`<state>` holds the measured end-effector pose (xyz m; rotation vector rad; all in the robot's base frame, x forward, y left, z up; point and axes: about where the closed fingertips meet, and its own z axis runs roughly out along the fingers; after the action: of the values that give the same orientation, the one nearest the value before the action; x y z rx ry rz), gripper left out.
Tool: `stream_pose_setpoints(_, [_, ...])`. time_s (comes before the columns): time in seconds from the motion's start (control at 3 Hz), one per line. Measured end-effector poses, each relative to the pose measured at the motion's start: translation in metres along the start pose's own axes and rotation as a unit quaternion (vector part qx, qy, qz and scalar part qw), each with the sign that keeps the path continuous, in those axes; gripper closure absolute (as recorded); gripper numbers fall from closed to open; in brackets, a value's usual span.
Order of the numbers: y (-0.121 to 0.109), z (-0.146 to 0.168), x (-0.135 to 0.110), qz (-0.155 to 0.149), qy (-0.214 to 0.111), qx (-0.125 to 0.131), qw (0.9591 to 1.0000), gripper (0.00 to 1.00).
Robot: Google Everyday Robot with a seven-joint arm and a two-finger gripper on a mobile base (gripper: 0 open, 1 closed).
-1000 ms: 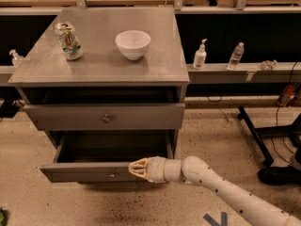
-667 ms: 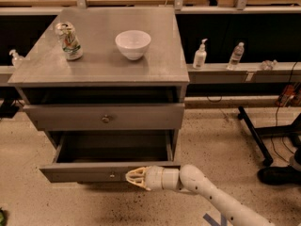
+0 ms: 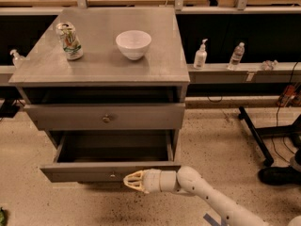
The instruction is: Close middle drawer
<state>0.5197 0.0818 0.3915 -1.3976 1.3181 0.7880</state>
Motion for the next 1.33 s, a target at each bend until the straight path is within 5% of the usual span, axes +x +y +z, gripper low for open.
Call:
stream_pose_setpoints(0.67, [0.006,0.012,0.015,0.023,-0.002,-0.03,0.9993,1.0])
stream_pose_setpoints(1.33, [-0.008,0.006,0.02,0.022,-0.002,-0.022,0.9995,1.0])
